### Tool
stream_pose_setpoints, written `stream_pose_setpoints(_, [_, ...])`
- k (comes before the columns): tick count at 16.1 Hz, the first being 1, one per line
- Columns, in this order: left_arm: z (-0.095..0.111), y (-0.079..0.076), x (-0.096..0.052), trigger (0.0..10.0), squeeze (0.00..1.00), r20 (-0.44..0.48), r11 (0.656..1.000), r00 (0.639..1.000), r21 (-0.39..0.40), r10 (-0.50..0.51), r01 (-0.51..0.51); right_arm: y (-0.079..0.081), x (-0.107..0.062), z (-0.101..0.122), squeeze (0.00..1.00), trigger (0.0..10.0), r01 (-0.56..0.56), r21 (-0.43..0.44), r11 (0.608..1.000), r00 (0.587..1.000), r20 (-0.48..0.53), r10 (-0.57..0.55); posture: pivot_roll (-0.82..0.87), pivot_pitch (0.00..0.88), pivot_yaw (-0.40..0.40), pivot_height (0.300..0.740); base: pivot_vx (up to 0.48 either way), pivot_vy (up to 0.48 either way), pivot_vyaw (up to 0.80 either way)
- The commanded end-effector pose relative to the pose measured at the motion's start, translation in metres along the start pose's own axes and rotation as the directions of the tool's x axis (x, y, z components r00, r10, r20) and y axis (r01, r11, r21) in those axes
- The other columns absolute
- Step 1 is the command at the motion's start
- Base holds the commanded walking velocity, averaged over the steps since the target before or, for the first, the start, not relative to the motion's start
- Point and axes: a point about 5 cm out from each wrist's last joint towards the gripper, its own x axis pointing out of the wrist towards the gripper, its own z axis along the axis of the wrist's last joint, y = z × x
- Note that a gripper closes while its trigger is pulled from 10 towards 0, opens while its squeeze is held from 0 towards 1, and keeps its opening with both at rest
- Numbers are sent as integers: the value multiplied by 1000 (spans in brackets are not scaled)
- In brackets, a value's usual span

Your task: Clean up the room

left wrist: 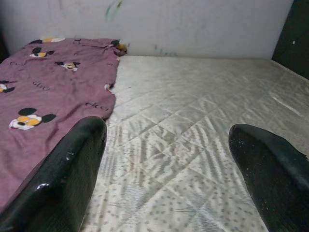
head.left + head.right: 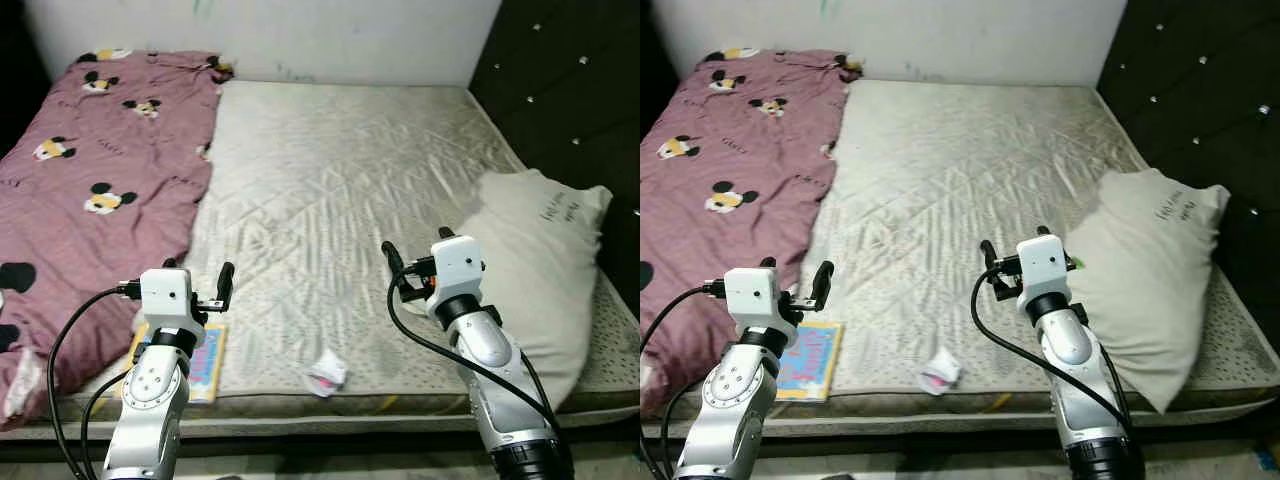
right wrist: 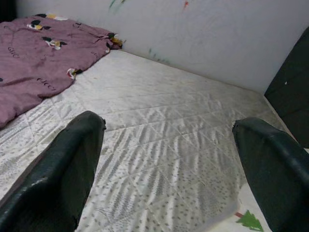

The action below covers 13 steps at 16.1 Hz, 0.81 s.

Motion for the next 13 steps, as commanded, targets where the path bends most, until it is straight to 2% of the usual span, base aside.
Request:
stream_pose_setpoints(1, [1, 4, -1, 10000, 0, -6, 1000, 1000, 0, 6, -6, 4, 0, 0, 0, 10000, -17, 4, 1000, 1000, 5, 17, -59, 100, -46, 740, 0, 480, 0])
stream_pose_setpoints(6, [2, 4, -1, 10000, 0, -5, 1000, 1000, 8, 8, -8, 3, -1, 0, 0, 10000, -14, 3, 1000, 1000, 4, 14, -62, 101, -44, 740, 0, 480, 0])
stream_pose_setpoints(8, [2, 6, -1, 10000, 0, -3, 999, 1000, 24, 28, -28, 3, -1, 0, 0, 10000, -16, 7, 1000, 1000, 6, 16, -61, 96, -45, 740, 0, 0, 0])
stream_pose_setpoints(11, [0, 10, -1, 10000, 0, -15, 999, 998, -9, 54, -54, 4, 1, 1, 0, 10000, -18, 15, 1000, 1000, 13, 17, -57, 89, -45, 740, 0, 0, 0])
stream_pose_setpoints(13, [1, 9, 1, 10000, 0, -14, 998, 998, 14, 57, -56, 4, 1, 0, 0, 10000, -16, 27, 1000, 1000, 13, 16, -56, 88, -44, 740, 0, 0, 0])
